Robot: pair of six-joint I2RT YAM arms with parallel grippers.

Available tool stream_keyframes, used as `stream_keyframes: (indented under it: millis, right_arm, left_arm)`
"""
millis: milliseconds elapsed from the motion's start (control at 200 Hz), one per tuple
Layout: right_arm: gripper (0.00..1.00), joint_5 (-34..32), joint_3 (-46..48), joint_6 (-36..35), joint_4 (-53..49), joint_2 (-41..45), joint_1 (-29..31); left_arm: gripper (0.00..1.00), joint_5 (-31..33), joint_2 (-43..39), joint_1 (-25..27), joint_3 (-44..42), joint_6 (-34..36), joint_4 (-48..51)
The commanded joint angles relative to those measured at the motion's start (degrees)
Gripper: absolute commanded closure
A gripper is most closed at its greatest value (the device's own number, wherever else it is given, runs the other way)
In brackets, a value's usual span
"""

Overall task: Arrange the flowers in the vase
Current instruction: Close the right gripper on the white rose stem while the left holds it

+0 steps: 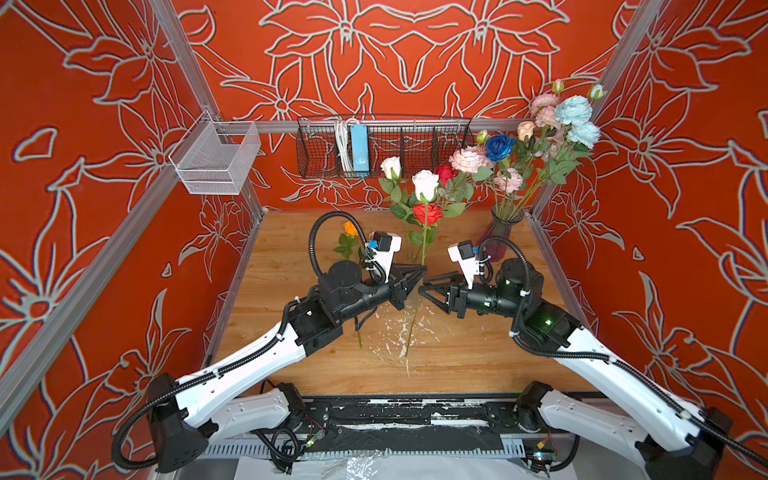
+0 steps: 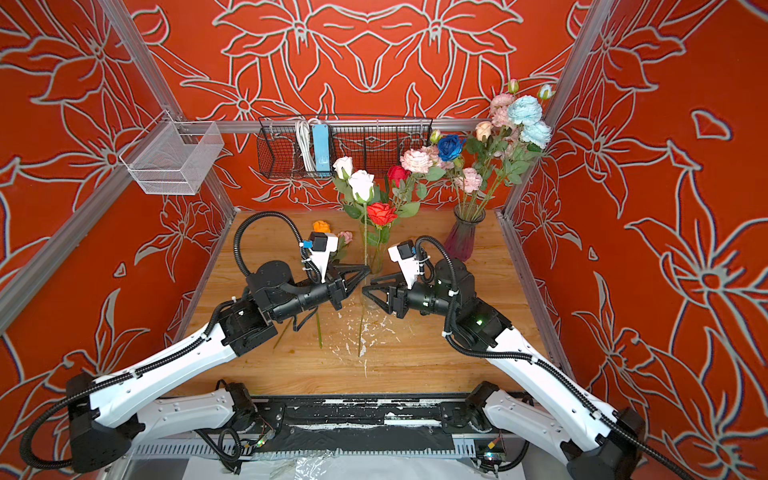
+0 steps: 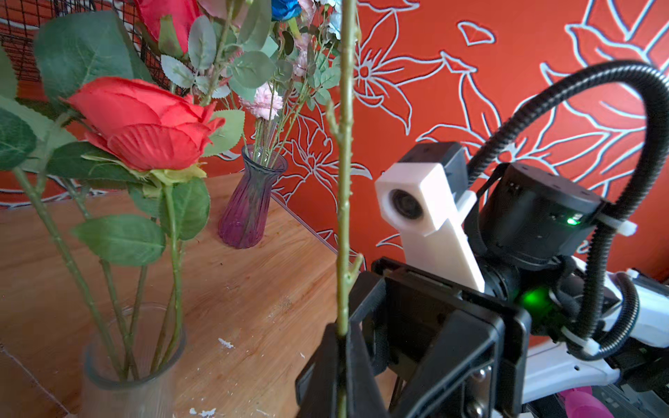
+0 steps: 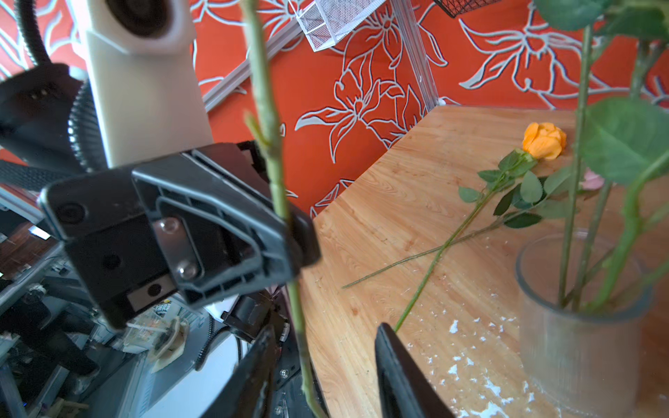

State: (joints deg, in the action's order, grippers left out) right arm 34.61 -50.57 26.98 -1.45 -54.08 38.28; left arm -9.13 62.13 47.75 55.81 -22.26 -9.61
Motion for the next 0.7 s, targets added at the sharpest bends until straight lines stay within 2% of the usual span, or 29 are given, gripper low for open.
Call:
stream_keyframes:
  millis: [0, 205, 355, 450, 500, 550, 696]
  right_arm:
    - [0.64, 0.98, -1.97, -1.26, 0.48, -0.47, 0.48]
    - [0.88, -1.74, -2.23, -1.99, -0.57, -0.86, 0.59]
    - [0.88, -1.26, -3.08, -1.01, 1.26, -2.75, 0.65]
    - [0.79, -1.52, -3.74, -1.14, 1.45, -3.63, 0.72]
    - [0.79, -1.31, -4.01, -1.15, 1.38, -4.17, 0.81]
    - [0.82, -1.29, -4.44, -1.13, 1.15, -4.63, 0.83]
    - [0.98, -2.53, -4.5, -1.23, 1.45, -4.98, 1.07]
  left_arm:
    - [1.0, 0.97, -0.1, 0.42, 0.97, 1.04, -2.92]
    - [1.0, 0.92, -0.18, 0.46, 0.88, 1.27, -3.22]
    - [1.0, 1.3, -0.08, 0.42, 0.63, 1.18, -3.29]
    - [1.0, 1.96, -0.79, 0.46, -0.35, 1.24, -4.02]
    - [1.0, 2.33, -1.15, 0.42, -1.02, 1.32, -4.73]
    - [1.0, 2.45, -1.45, 0.42, -1.63, 1.47, -5.21]
    - [1.0, 2.8, -1.96, 0.42, -1.85, 1.96, -4.4]
